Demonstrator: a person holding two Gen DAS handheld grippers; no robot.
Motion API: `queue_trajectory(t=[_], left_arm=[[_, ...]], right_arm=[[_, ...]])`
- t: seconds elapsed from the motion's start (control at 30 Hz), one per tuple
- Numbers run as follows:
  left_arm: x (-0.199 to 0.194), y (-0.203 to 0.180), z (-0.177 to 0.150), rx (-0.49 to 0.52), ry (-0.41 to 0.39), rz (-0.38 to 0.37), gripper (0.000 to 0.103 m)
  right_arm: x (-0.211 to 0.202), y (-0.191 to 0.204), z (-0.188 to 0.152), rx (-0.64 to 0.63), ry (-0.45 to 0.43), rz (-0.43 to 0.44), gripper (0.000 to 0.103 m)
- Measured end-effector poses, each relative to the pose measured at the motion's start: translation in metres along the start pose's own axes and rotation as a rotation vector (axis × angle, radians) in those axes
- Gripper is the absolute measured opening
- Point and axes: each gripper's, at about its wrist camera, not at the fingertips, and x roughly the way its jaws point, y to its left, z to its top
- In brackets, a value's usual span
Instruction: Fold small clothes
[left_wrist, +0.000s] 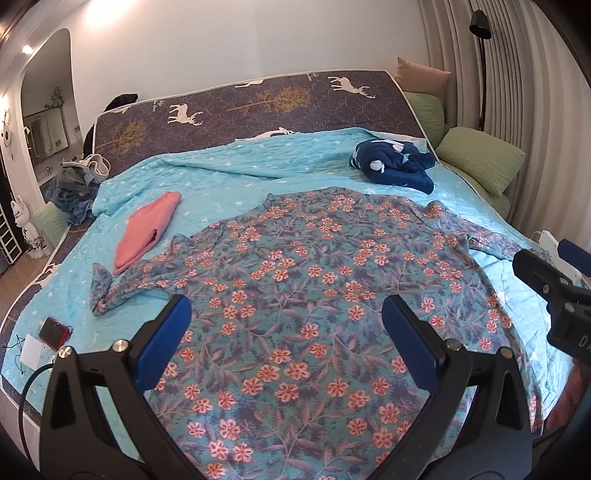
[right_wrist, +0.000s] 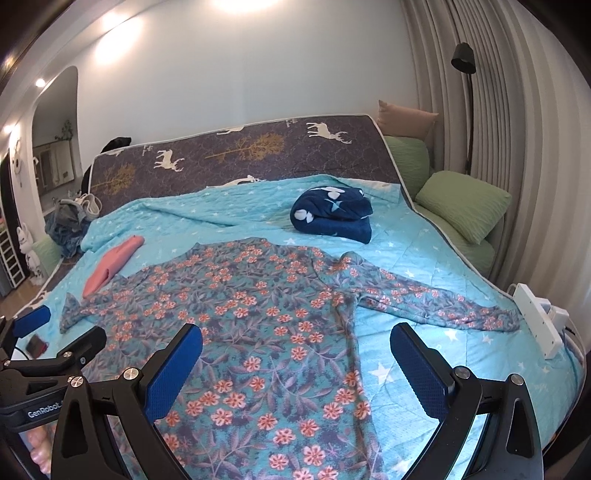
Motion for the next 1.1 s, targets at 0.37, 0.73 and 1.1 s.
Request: queue_trajectory(t=[0.37, 0.73, 1.1], left_arm=[[0.002, 0.001, 0.000, -0.001, 0.004, -0.013, 0.102], [0.005, 0.003, -0.003, -0.006, 0.014, -0.036, 0.102], [0.011, 0.011, -0.009, -0.044, 0.056, -0.046, 0.102]], right_arm=[[0.004, -0.002, 0.003, 0.023, 0.026, 0.015, 0.103], [0.005, 0.003, 0.003, 0.006, 0.022, 0.009, 0.103], [0.008, 0.006, 0.001, 0.010, 0.042, 0.015, 0.103]])
